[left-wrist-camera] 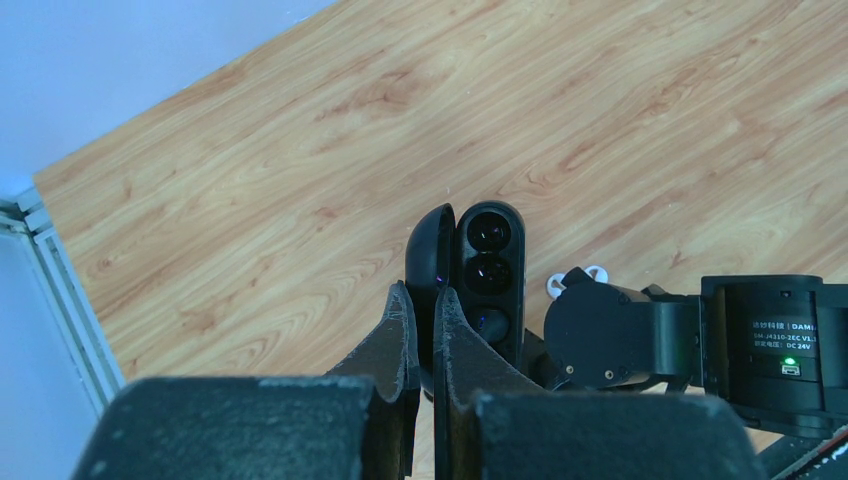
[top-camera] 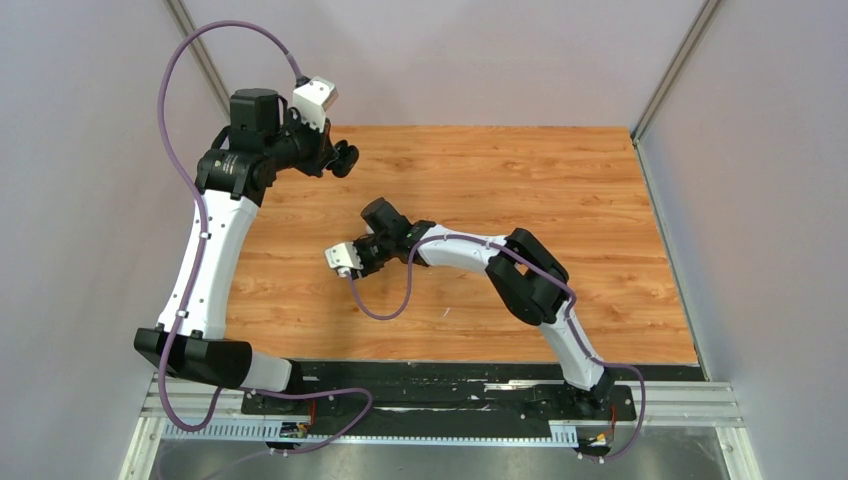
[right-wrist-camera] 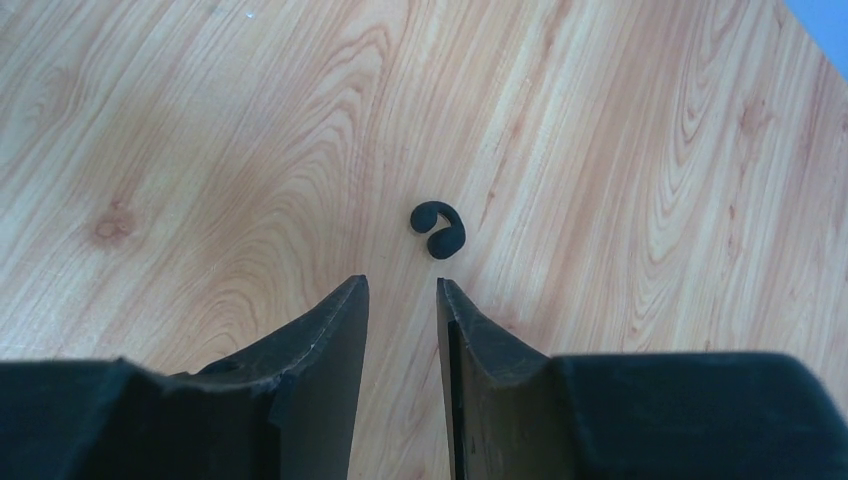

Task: Insert the wireless bluetooth earbuds into the charging case
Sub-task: Adjust the right earbud at the center of the board.

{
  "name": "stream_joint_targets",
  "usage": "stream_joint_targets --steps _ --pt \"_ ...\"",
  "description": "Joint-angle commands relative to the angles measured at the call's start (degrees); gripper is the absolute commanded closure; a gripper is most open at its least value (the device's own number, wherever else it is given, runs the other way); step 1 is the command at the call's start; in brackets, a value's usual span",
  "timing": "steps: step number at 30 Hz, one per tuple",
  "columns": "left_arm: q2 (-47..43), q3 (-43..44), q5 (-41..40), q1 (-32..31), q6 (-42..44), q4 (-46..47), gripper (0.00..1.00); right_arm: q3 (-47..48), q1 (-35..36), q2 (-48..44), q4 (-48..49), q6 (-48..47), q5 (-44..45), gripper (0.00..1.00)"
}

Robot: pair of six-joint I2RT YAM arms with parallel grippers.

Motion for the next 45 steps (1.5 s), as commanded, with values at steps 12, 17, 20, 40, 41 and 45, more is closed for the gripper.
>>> stream_joint_targets --steps 12,17,20,40,41,45 --pt "-1.2 0.0 1.4 0.2 -1.1 1.7 1.0 11.1 -1.1 7.0 4.4 11.0 -3.1 0.68" --pt "-1.2 -0.6 1.5 0.2 -1.1 1.9 1.0 12.7 -1.4 9.2 5.4 11.8 -3.1 0.69" --pt "-1.3 -0.9 1.6 0.2 -1.2 1.9 1.0 12.7 -1.7 9.7 5.7 11.4 -3.3 0.69" --pt "-1.7 -1.9 1.3 0.2 -1.1 2.1 1.0 14.9 -2.2 12.6 5.6 10.3 -5.3 0.7" --pt "-1.7 -1.9 1.4 0.2 -1.1 2.0 1.0 14.9 -2.2 12.8 5.4 9.8 -5.3 0.7" --pt "-1.6 -2.1 1.3 0.2 -1.1 2.2 1.0 14.4 -2.2 13.1 4.6 7.6 -5.7 0.7"
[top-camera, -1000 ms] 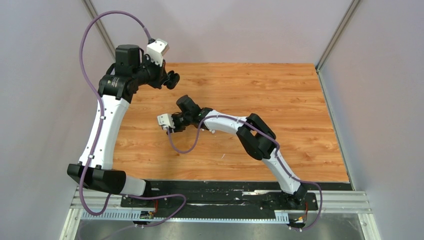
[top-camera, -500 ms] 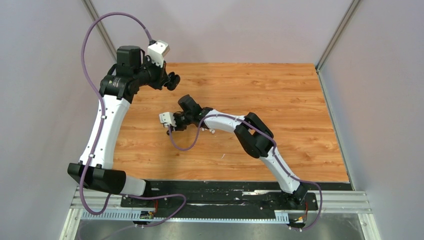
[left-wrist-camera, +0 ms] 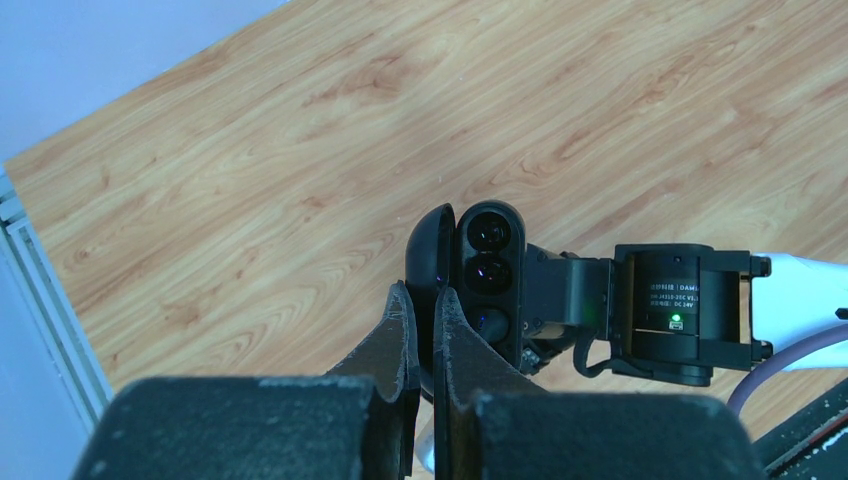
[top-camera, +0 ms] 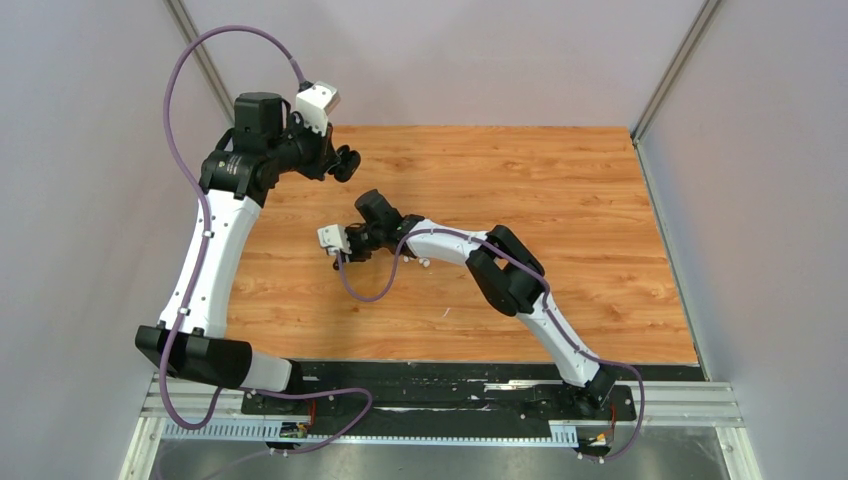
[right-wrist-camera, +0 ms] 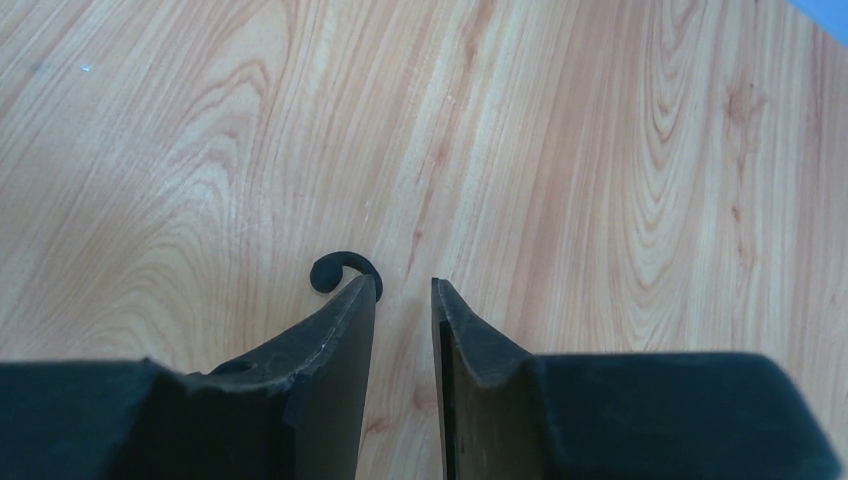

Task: Insert the wireless bluetooth earbuds into the charging case
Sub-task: Adjust the right earbud at the center of the board, then pick up the right earbud from the center of the board.

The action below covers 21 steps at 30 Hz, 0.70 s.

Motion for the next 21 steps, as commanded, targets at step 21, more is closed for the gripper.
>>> stream_joint_targets --steps 21 --pt "-0.8 -0.1 1.4 0.2 -0.9 2.4 1.0 3.1 -0.4 -0.2 -9.3 -7.3 -3.5 0.68"
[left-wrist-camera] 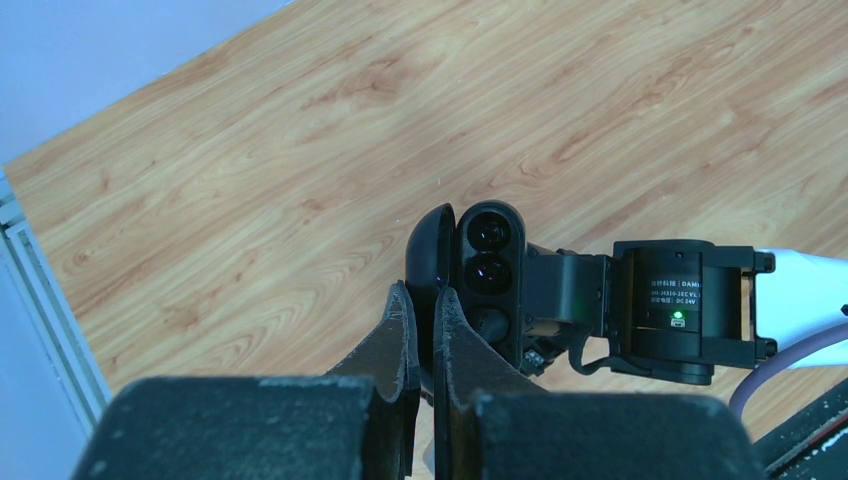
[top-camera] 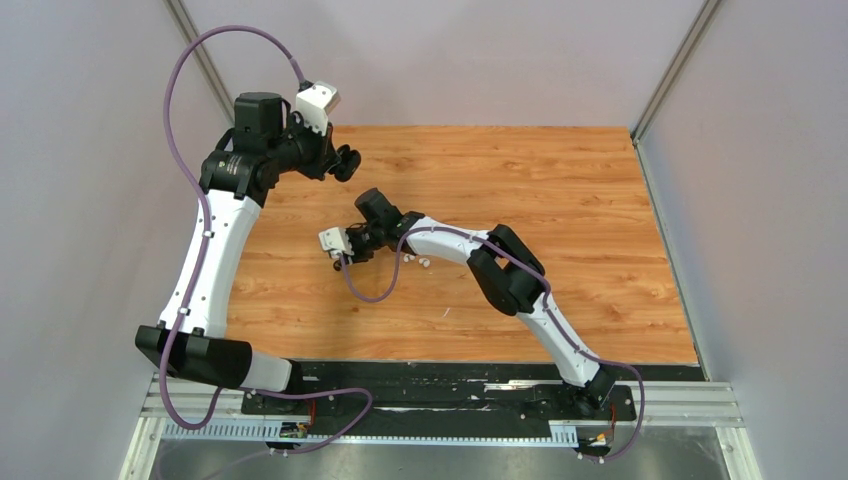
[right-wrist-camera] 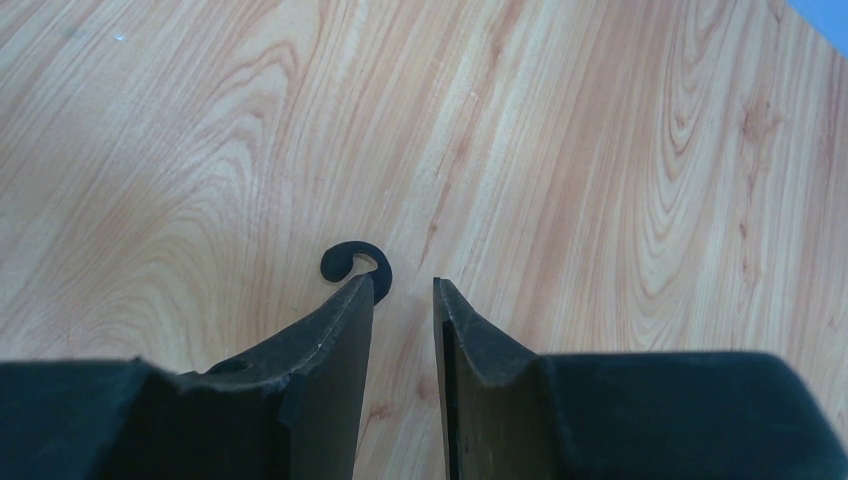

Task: Insert the wireless bluetooth earbuds into the charging case
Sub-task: Pick up the right earbud from the center of the board.

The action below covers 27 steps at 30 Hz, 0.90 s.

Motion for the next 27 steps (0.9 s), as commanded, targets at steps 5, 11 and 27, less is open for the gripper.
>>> stream_joint_targets --steps 5,11,27 --pt "-0.5 0.3 1.5 0.2 -1.0 2.4 1.0 1.9 -0.2 -0.3 -6.3 -2.6 -2.4 0.68" --pt "-0.5 0.2 1.7 0.2 -1.1 2.4 1.0 2.4 -0.2 -0.7 -8.0 -1.9 -2.8 0.69" --pt "-0.7 -0.7 1.7 0.2 -1.1 2.5 1.0 2.1 -0.2 -2.1 -8.1 -1.8 -5.4 0.71"
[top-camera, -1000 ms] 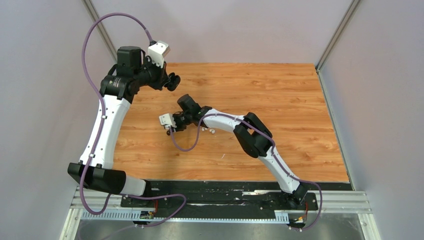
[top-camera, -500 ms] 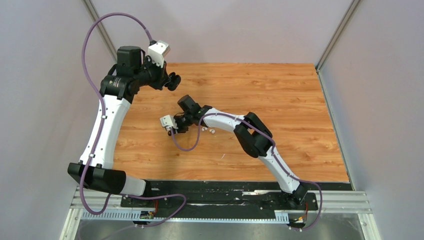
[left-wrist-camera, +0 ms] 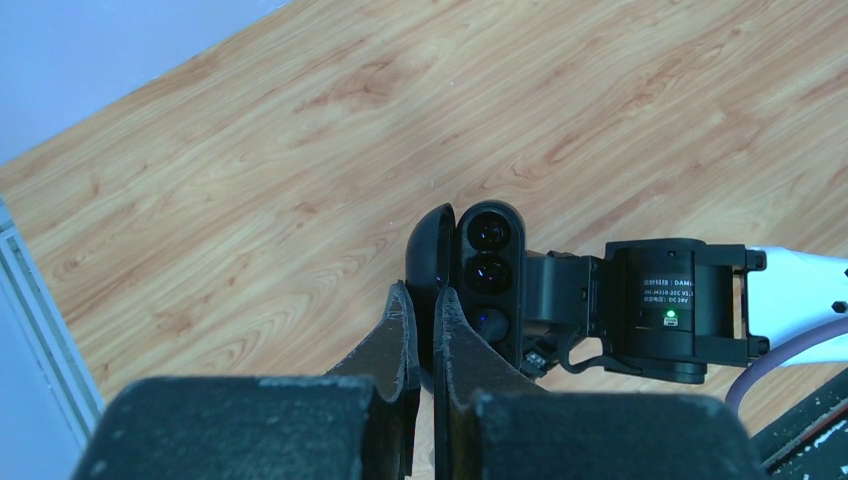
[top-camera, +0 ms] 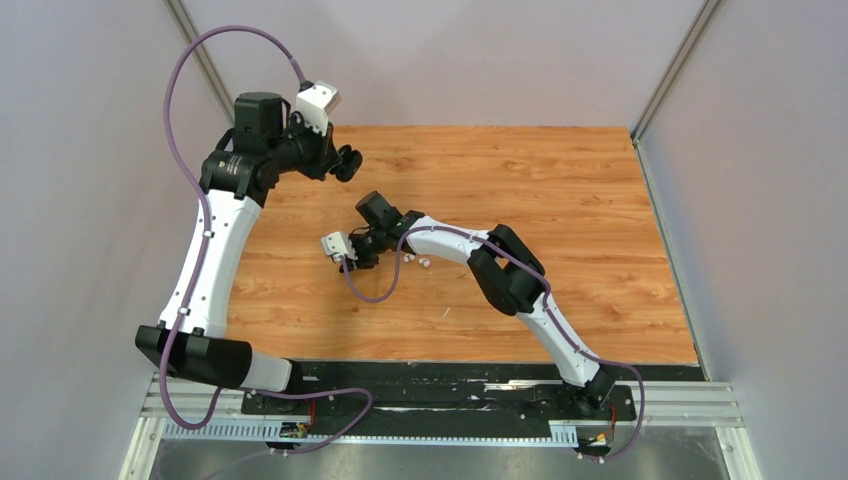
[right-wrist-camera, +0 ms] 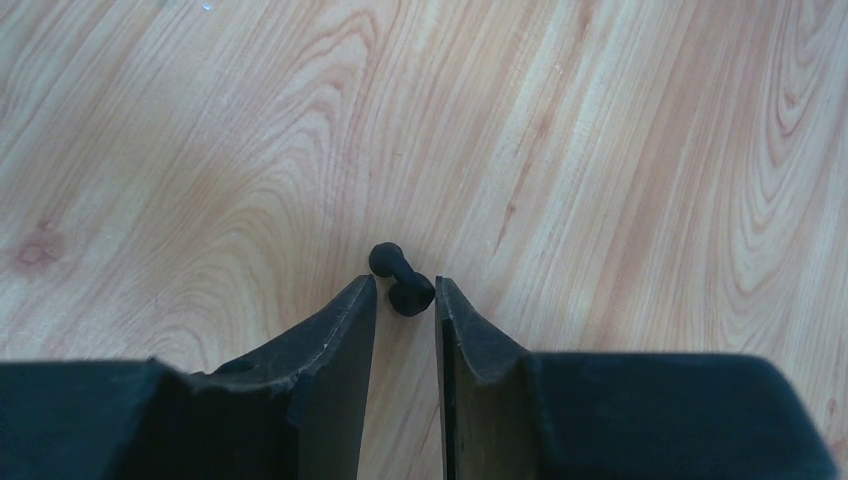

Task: Insert the wireless bluetooth earbuds into the charging case
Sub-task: Pick up the right earbud from the center of the board.

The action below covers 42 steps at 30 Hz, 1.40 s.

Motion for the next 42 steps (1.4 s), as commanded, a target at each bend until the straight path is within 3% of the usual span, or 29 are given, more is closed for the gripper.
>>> stream_joint_targets --steps 1,13,17,22,38,42 --pt "-0.7 -0.6 0.9 0.2 -1.0 2.3 1.0 1.3 -0.1 -2.3 -0.1 -0.5 -3.8 0.72" --pt "-0.9 -0.9 1.1 0.2 -1.2 2.2 1.0 1.6 0.3 -2.6 -0.1 -1.0 -4.3 0.76" --pt "-0.8 -1.0 1.3 0.2 -1.3 2.4 1.0 1.5 0.6 -3.1 -0.1 -1.5 -4.7 0.67" --pt "-0.8 -1.0 1.3 0.2 -1.3 2.3 1.0 1.8 0.8 -2.8 -0.1 -2.4 -5.0 0.67" --pt "-0.8 -1.1 1.3 0.2 -1.3 2.5 1.0 0.8 1.1 -4.9 -0.1 -4.1 -5.9 0.75" --pt "-0.8 -1.1 1.4 0.2 -1.4 2.5 1.0 1.0 1.2 -5.0 -0.1 -4.2 -6.0 0.87"
